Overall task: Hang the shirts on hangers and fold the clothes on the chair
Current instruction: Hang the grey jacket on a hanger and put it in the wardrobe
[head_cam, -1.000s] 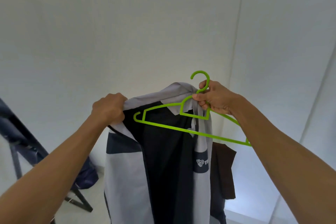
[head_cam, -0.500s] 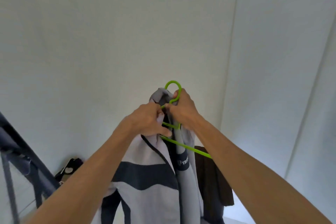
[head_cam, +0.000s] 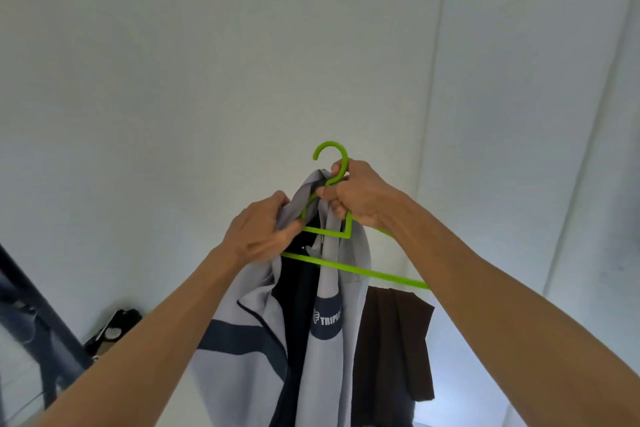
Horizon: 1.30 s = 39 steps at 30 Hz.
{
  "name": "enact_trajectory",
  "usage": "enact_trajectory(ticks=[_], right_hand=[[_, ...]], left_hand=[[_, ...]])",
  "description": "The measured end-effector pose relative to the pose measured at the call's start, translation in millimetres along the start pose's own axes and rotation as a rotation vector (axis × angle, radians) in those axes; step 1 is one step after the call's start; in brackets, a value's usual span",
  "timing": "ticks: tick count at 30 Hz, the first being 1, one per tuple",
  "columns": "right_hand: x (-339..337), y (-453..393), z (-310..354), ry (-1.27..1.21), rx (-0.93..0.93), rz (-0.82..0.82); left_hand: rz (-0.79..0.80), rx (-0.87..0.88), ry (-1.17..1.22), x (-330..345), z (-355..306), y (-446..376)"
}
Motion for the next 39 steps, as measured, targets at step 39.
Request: enact_trajectory(ticks=[39], right_hand=[[-105.3, 9.9, 17.3, 0.758, -0.263, -0.405]], left_hand=[[-0.157, -0.032, -0.222, -61.6, 22.9, 17.3]])
Point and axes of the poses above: each hand's wrist, its own y-axis away from the middle knuckle, its own x-axis out of the palm, z = x × y, the point moved 10 cm from there along -y, towards the middle knuckle, and after that the axes turned 12 degrees about x, right-handed, at the moved point
